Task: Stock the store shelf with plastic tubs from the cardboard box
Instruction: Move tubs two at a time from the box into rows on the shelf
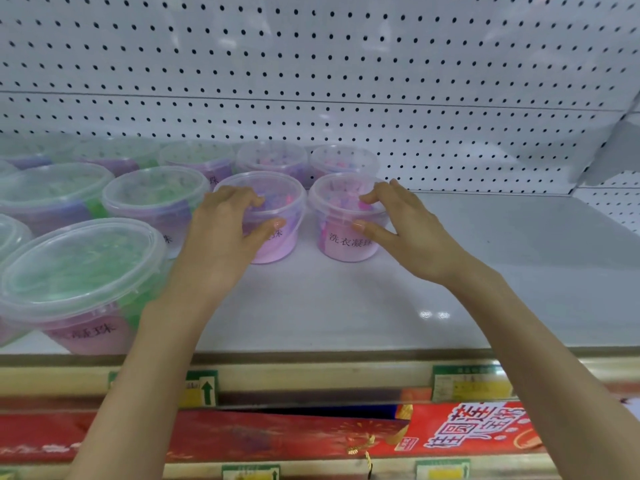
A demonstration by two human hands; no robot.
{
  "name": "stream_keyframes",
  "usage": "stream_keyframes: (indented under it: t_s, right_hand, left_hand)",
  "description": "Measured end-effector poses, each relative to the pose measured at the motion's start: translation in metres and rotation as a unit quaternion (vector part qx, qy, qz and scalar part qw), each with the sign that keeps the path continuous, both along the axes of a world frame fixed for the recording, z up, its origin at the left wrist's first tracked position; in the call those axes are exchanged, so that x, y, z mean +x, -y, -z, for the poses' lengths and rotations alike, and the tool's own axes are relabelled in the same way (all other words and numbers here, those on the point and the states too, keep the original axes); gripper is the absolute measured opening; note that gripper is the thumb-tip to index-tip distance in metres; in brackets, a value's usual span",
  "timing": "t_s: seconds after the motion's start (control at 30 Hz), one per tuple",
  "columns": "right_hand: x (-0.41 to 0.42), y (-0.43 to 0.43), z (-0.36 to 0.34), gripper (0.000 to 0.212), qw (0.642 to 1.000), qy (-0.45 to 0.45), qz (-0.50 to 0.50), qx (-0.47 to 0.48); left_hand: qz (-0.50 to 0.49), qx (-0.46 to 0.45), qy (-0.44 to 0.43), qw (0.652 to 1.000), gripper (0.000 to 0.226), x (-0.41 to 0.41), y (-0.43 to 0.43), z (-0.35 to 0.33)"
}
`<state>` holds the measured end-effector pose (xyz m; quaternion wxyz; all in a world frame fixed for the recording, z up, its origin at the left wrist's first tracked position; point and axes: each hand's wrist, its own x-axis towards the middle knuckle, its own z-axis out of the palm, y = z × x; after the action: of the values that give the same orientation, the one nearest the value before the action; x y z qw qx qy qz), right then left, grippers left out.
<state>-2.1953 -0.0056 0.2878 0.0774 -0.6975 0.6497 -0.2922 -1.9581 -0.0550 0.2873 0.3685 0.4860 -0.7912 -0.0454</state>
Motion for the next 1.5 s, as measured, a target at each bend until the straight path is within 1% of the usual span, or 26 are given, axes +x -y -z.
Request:
stream_keyframes:
  t_s: [0.1, 0.2, 0.27, 0.37, 0.47, 0.57, 0.67, 0.77, 0.83, 0.9, 0.97, 1.1, 1.2, 1.3, 1.37, 1.5]
  right_hand:
    - [0.0, 0.0, -0.002, 0.04, 1.0, 0.007, -0.005, -0.001]
    - [0.001, -0.001, -0.004, 0.041, 1.0, 0.01, -0.008, -0.002]
    - [0.002, -0.004, -0.004, 0.044, 1.0, -0.007, -0.005, -0.005]
    - [0.004, -0.018, 0.0, 0.058, 0.996, -0.084, 0.009, -0.022]
    - [-0.003, -0.047, 0.0, 0.067, 0.995, -0.087, 0.013, -0.053]
    - [-0.021, -0.086, 0.0, 0.067, 0.993, -0.102, 0.024, -0.06]
    - [-0.046, -0.135, 0.003, 0.064, 0.991, -0.115, 0.055, -0.049]
    - [-0.077, -0.193, 0.016, 0.062, 0.984, -0.135, 0.107, -0.039]
    - [-0.098, -0.238, 0.027, 0.062, 0.976, -0.15, 0.153, -0.035]
    - [-0.119, -0.285, 0.042, 0.059, 0.966, -0.156, 0.204, -0.041]
    - [-0.139, -0.332, 0.061, 0.053, 0.953, -0.17, 0.249, -0.042]
    - [-0.164, -0.426, 0.118, 0.043, 0.926, -0.166, 0.339, 0.013]
    - [-0.165, -0.49, 0.169, 0.048, 0.899, -0.117, 0.415, 0.083]
    - [-0.157, -0.533, 0.213, 0.045, 0.865, -0.091, 0.474, 0.139]
    - [-0.15, -0.558, 0.237, 0.044, 0.842, -0.058, 0.511, 0.161]
    - [-0.132, -0.589, 0.273, 0.052, 0.8, -0.007, 0.567, 0.196]
  left_hand:
    - [0.005, 0.02, -0.008, 1.0, 0.034, 0.003, 0.0, -0.004]
    - [0.009, 0.041, 0.011, 0.999, 0.033, 0.005, 0.001, -0.007]
    - [0.006, 0.053, 0.026, 0.998, 0.034, 0.005, 0.0, -0.007]
    - [-0.001, 0.035, 0.078, 0.996, 0.044, 0.004, -0.009, -0.005]
    - [0.001, -0.007, 0.079, 0.997, 0.049, -0.007, -0.03, -0.008]
    - [0.035, -0.052, 0.065, 0.996, 0.047, -0.038, -0.062, -0.015]
    - [0.087, -0.074, 0.041, 0.993, 0.047, -0.083, -0.108, -0.016]
    - [0.142, -0.087, 0.042, 0.985, 0.05, -0.132, -0.157, -0.004]
    - [0.175, -0.087, 0.06, 0.979, 0.049, -0.165, -0.188, 0.01]
    - [0.212, -0.094, 0.081, 0.969, 0.049, -0.197, -0.22, 0.028]
    - [0.247, -0.08, 0.092, 0.961, 0.049, -0.227, -0.254, 0.052]
    - [0.319, -0.019, 0.135, 0.938, 0.046, -0.27, -0.324, 0.124]
    - [0.36, 0.041, 0.164, 0.918, 0.042, -0.288, -0.377, 0.175]
    - [0.382, 0.089, 0.194, 0.899, 0.045, -0.297, -0.415, 0.213]
    - [0.404, 0.116, 0.206, 0.884, 0.05, -0.303, -0.437, 0.237]
    - [0.446, 0.165, 0.233, 0.848, 0.053, -0.31, -0.474, 0.276]
